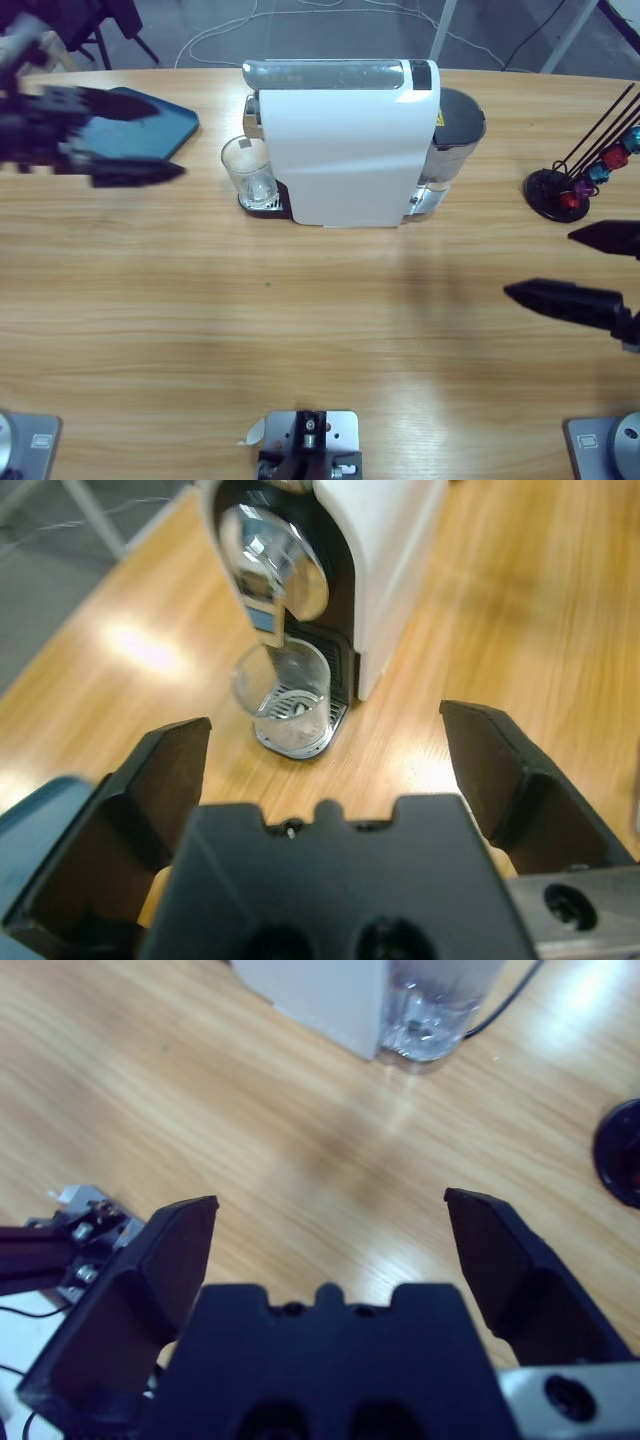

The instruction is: Pour coffee

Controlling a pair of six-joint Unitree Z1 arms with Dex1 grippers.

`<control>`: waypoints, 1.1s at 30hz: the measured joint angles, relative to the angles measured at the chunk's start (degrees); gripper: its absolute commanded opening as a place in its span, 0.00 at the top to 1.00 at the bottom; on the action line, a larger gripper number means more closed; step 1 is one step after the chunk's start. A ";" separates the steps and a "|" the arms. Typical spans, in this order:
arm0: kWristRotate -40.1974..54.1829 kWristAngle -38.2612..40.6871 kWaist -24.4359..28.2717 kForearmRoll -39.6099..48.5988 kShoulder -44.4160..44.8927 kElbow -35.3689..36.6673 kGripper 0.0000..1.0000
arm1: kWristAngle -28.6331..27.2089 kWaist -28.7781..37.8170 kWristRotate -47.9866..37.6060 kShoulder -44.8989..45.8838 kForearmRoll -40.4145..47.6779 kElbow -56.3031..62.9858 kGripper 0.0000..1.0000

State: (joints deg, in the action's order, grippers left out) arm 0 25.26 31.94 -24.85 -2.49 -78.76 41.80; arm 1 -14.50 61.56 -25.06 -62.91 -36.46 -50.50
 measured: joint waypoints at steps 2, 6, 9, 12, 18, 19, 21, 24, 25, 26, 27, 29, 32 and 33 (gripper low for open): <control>-6.00 -6.28 -1.04 3.22 5.93 -0.21 0.00 | -0.77 -0.01 0.00 0.00 0.65 0.00 0.00; -15.48 -17.01 -3.46 13.56 13.48 0.03 0.00 | -1.50 -0.02 0.00 -0.10 2.32 0.02 0.00; -18.17 -19.47 -6.49 19.23 14.83 0.07 0.00 | -2.58 -0.04 0.00 -0.59 2.63 0.02 0.00; -20.86 -20.05 -10.75 23.02 15.44 0.15 0.00 | -2.69 -1.04 0.00 -1.13 2.79 0.05 0.00; -23.80 -20.97 -13.29 26.62 19.21 -0.04 0.00 | -2.71 -1.70 0.00 -2.56 3.16 1.56 0.03; -23.97 -20.97 -13.30 26.70 19.66 -0.25 0.00 | -2.87 -1.70 0.00 -2.57 3.16 1.76 0.06; -24.24 -20.97 -13.30 26.76 20.10 -0.95 0.00 | -4.07 -2.04 0.00 -2.61 3.17 1.92 0.65; -24.37 -20.96 -13.30 26.77 20.48 -2.13 0.00 | -2.59 -6.77 0.65 -2.61 3.20 1.41 1.00; -24.40 -20.96 -13.30 26.77 20.71 -2.46 0.00 | -0.85 -9.71 0.74 -2.62 2.80 -0.06 1.00; -24.43 -20.96 -13.30 26.77 20.98 -2.65 0.00 | 1.01 -12.80 1.21 -2.77 2.04 -2.65 1.00; -24.44 -20.96 -13.30 26.77 21.26 -2.73 0.00 | 3.22 -15.88 2.62 -3.32 1.19 -6.20 1.00; -24.49 -20.96 -13.31 26.77 21.71 -2.73 0.00 | 5.90 -19.61 6.05 -5.85 0.54 -12.80 1.00; -24.58 -20.96 -13.31 26.77 22.08 -2.72 0.00 | 7.12 -21.36 8.76 -12.10 -0.07 -22.26 1.00; -24.69 -20.96 -13.31 26.78 22.24 -2.72 0.00 | 7.70 -21.50 9.06 -14.72 -0.78 -25.82 1.00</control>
State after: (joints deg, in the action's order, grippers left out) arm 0 0.57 10.98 -38.16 24.29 -56.52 39.08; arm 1 -6.81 40.06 -16.00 -77.63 -37.24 -76.32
